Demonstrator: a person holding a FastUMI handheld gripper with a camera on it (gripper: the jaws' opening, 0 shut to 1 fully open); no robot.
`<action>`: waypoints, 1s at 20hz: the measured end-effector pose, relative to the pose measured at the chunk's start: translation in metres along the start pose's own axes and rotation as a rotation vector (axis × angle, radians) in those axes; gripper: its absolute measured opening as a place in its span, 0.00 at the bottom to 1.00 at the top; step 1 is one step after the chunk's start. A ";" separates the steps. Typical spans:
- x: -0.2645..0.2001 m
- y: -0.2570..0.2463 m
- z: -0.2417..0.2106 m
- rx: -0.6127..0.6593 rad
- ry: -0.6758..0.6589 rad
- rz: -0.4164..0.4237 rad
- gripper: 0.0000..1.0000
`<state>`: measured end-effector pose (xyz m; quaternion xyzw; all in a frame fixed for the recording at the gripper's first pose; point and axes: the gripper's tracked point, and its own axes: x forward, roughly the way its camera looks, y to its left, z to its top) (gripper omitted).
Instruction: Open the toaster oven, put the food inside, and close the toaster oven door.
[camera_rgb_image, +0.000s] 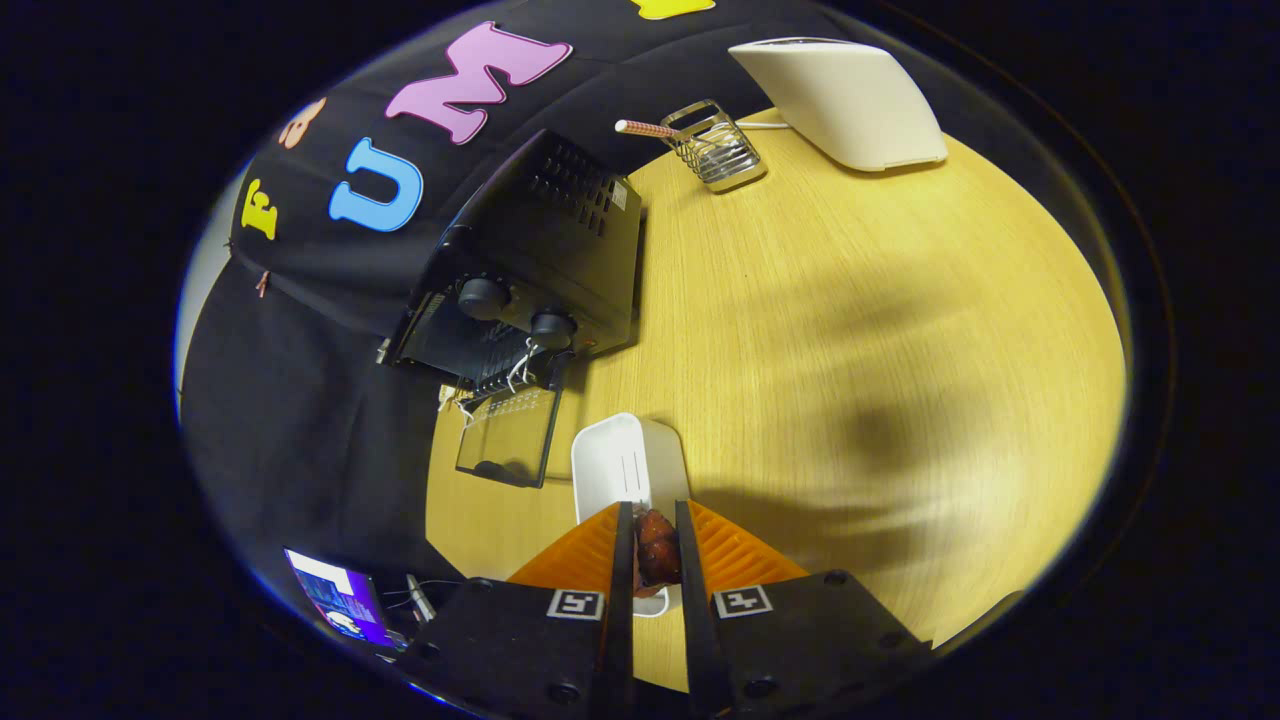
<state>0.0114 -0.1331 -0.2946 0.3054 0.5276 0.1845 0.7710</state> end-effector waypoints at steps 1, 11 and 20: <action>0.000 0.001 0.001 0.018 0.010 0.004 0.24; -0.019 0.016 0.007 -0.039 -0.011 -0.032 0.18; -0.069 0.066 0.025 0.006 -0.222 -0.113 0.18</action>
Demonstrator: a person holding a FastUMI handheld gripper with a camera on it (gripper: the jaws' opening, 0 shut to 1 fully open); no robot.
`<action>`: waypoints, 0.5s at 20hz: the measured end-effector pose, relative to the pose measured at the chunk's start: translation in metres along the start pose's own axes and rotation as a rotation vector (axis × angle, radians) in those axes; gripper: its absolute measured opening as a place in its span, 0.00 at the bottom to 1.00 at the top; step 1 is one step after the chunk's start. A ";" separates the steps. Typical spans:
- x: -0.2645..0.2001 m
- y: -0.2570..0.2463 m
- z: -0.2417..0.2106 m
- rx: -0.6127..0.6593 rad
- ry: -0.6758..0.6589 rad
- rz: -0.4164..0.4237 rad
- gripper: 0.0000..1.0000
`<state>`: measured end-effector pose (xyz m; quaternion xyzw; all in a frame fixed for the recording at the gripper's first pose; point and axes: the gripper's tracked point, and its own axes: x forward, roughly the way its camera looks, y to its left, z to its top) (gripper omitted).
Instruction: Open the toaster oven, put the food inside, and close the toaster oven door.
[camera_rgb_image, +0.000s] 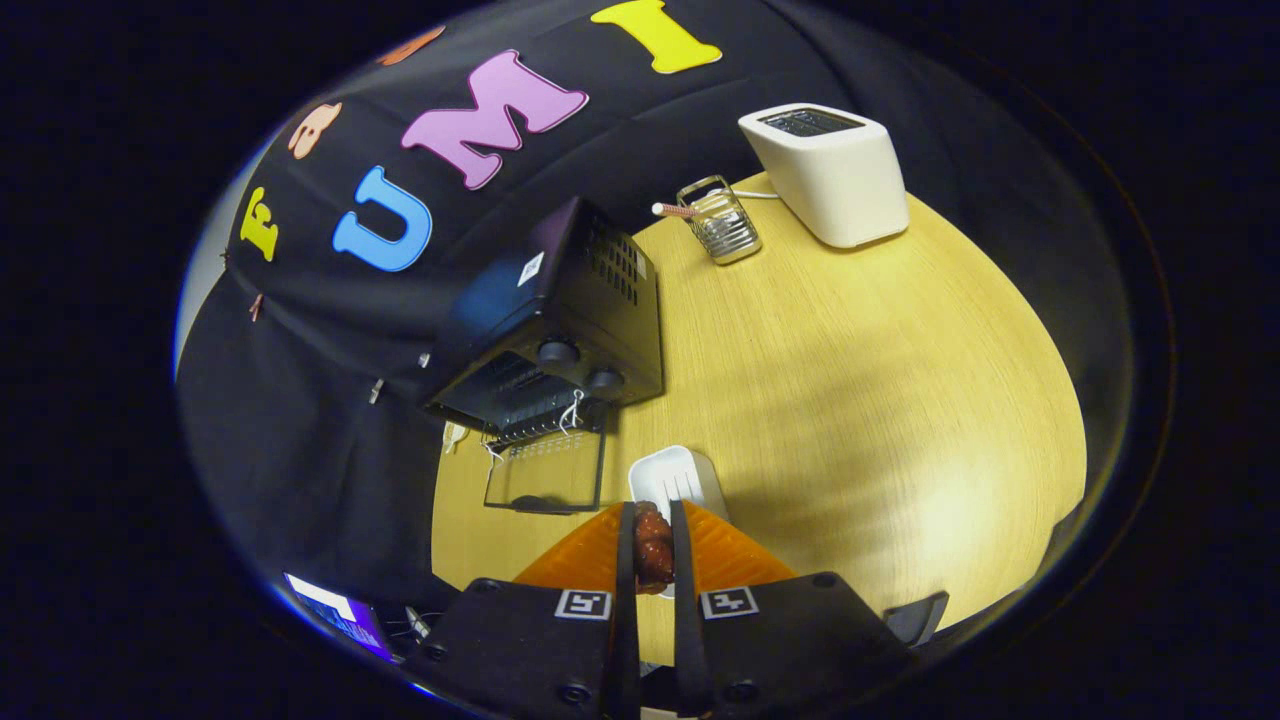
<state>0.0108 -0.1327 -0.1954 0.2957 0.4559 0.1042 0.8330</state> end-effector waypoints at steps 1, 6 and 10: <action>-0.003 0.010 -0.001 0.006 -0.021 -0.004 0.18; -0.005 0.062 -0.021 0.031 -0.103 0.006 0.18; 0.002 0.107 -0.042 0.068 -0.160 0.052 0.18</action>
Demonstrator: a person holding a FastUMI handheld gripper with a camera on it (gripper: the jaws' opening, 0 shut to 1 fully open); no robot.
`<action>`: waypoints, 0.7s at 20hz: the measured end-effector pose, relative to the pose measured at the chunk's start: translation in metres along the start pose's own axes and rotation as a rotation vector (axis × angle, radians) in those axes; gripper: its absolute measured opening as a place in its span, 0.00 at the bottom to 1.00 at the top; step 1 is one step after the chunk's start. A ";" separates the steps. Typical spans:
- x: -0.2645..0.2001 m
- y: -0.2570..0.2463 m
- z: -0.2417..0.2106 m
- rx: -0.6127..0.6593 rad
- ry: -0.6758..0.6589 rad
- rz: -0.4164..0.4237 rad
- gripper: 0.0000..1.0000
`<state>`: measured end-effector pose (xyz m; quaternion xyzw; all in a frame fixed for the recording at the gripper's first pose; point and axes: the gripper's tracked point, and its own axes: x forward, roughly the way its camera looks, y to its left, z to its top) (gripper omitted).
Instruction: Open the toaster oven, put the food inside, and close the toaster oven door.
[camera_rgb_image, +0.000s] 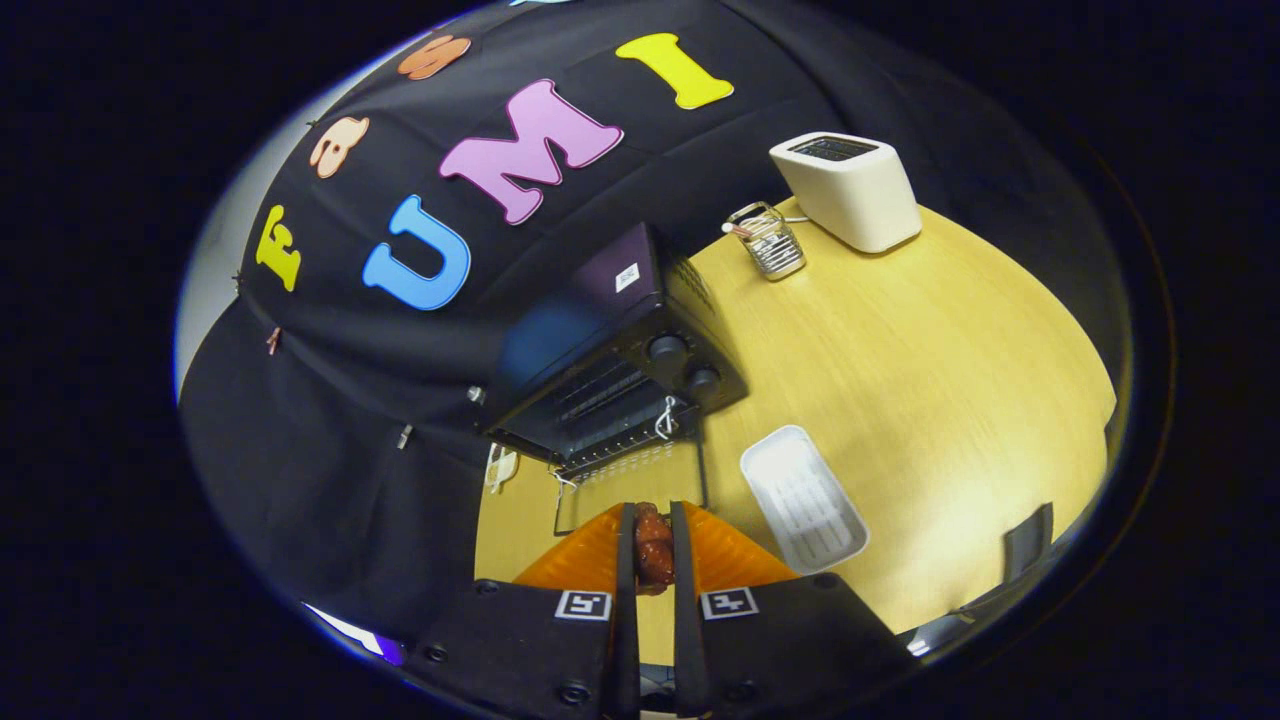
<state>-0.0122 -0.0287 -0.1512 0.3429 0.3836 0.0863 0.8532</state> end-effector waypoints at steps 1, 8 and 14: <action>0.003 0.009 -0.007 0.001 -0.010 0.004 0.18; 0.031 0.082 -0.044 0.024 -0.066 0.077 0.18; 0.054 0.101 -0.045 -0.024 -0.092 0.086 0.18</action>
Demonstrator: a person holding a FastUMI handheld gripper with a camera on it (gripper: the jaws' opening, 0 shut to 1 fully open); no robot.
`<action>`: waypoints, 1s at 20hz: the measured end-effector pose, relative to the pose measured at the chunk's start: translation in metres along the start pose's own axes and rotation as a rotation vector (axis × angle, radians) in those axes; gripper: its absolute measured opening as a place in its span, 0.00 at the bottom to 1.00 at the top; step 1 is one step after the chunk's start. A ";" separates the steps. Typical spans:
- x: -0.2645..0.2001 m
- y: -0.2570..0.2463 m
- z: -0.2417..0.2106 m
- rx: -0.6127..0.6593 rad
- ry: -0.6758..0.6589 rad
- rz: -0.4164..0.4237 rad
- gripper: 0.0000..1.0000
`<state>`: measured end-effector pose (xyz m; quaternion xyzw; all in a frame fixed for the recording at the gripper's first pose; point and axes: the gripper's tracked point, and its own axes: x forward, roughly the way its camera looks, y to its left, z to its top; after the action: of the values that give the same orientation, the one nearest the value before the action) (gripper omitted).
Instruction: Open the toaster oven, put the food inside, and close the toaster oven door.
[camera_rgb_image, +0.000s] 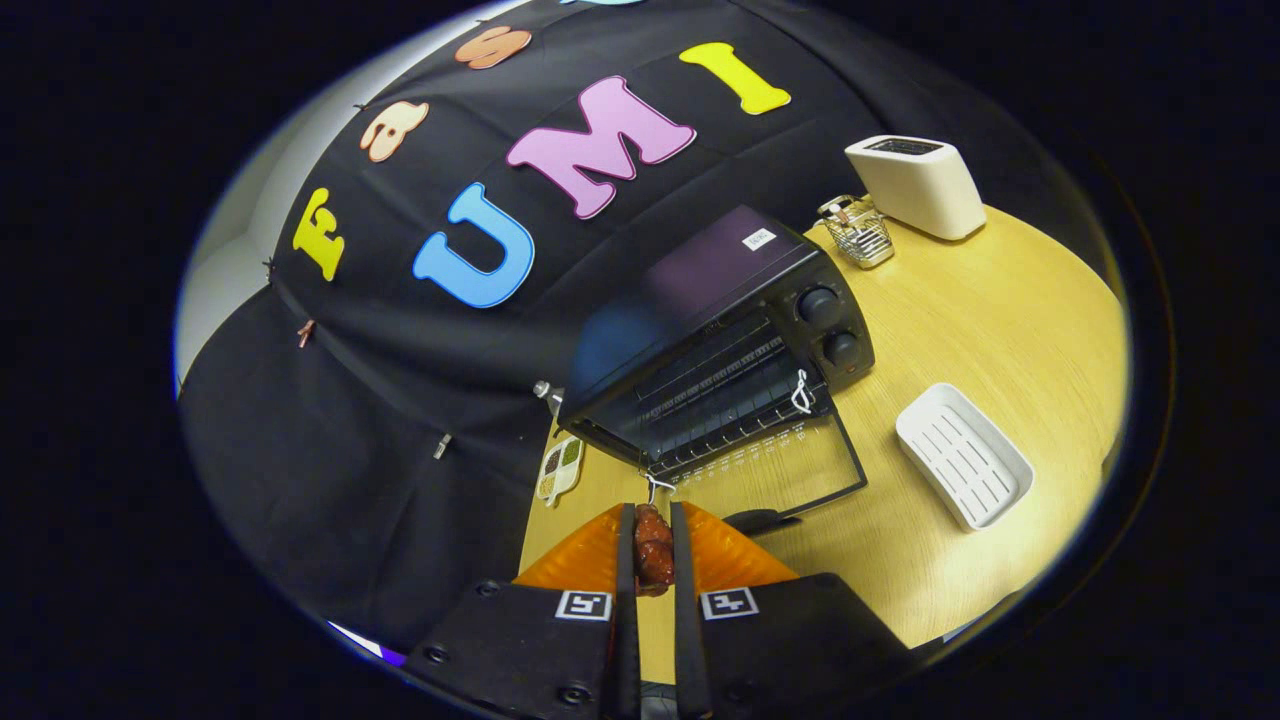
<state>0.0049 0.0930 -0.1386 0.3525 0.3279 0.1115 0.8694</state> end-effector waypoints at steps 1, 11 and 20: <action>0.004 0.001 0.003 -0.010 -0.007 0.001 0.18; 0.082 -0.011 0.027 0.047 -0.172 -0.019 0.18; 0.154 -0.054 0.046 0.230 -0.373 -0.114 0.18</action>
<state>0.1499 0.0947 -0.2264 0.4446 0.1916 -0.0430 0.8740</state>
